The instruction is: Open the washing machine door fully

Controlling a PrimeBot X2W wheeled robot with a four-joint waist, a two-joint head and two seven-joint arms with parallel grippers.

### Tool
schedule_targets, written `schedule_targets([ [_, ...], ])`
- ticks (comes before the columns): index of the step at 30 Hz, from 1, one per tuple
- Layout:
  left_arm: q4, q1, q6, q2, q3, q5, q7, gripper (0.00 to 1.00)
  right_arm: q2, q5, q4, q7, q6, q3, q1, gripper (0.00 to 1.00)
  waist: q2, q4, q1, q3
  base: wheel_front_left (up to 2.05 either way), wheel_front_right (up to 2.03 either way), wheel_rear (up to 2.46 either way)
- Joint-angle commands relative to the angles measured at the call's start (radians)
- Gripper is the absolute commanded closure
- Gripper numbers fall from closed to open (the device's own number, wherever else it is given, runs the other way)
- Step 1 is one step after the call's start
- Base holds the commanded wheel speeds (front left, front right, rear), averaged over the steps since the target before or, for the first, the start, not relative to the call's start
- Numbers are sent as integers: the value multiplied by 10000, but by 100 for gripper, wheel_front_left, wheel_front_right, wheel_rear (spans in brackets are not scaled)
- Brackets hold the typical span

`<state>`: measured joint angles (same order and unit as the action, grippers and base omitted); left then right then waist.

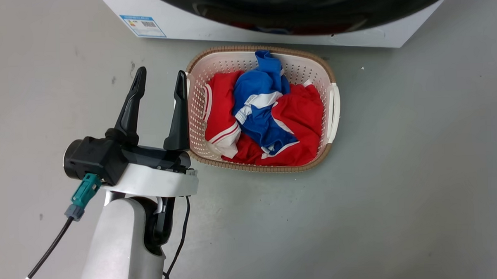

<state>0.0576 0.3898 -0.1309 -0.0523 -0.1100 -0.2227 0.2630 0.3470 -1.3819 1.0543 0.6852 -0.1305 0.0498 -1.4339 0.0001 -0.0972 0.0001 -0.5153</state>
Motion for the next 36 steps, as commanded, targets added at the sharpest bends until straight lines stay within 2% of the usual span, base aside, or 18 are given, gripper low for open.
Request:
schedule_targets([
  [1,30,-97,4,13,11,44,26,0,-226,6,-92,339,-4,151,428,100,-1,65,-1,123,0,0,0],
  [11,361,-475,4,14,-29,72,26,0,-276,152,-1073,1520,-4,474,1967,100,-1,287,-1,947,0,0,0],
  [21,795,-1077,4,16,-162,32,26,0,-620,158,-2550,2408,-4,618,4405,100,-1,284,-1,2121,0,0,0],
  [36,1042,-1844,3,18,-291,85,26,0,-1526,224,-4956,3562,-14,650,7594,100,-1,-614,-1,3392,0,0,0],
])
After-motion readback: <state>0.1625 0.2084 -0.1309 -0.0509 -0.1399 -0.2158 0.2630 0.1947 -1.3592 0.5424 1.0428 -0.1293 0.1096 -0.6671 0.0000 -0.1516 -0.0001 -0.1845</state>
